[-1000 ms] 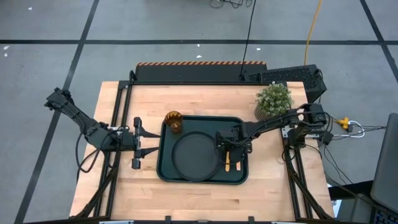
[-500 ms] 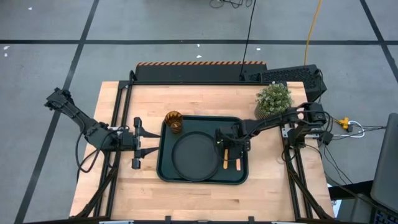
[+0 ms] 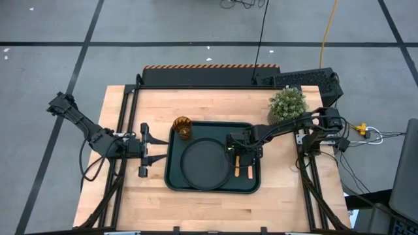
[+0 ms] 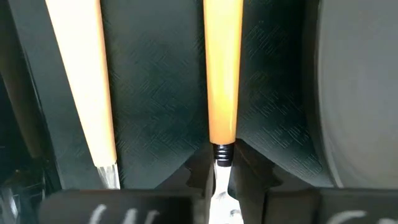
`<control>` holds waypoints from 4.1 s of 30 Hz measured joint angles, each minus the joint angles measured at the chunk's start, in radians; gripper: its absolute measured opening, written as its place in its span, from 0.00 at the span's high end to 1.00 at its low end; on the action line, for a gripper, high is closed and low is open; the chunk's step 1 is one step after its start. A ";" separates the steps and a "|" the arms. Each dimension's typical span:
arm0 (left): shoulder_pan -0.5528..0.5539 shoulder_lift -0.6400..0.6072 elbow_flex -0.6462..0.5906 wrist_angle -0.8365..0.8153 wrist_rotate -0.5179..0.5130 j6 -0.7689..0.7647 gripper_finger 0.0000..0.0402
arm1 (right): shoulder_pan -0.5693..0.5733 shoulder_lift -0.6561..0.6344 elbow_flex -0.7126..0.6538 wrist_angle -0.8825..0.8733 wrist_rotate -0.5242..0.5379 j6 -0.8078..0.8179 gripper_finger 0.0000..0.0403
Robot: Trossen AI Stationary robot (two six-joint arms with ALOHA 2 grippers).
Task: Pick and place plate/cup/fork/spoon on tray
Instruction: Put the orange spoon on the black tray
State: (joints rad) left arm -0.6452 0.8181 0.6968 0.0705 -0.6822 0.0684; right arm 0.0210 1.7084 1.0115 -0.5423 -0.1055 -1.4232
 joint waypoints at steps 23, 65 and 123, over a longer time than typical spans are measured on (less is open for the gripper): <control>0.000 0.000 0.000 0.000 0.000 -0.003 0.52 | 0.020 -0.001 0.000 -0.008 -0.029 0.050 0.89; 0.000 0.000 0.000 -0.016 0.000 -0.021 0.52 | 0.047 -0.001 0.000 -0.032 0.077 0.068 0.73; 0.000 0.000 0.000 -0.020 0.000 -0.025 0.52 | 0.066 -0.031 0.000 -0.040 0.084 -0.062 0.89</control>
State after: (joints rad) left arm -0.6449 0.8177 0.6964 0.0500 -0.6819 0.0433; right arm 0.0872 1.6772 1.0115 -0.5827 -0.0218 -1.4853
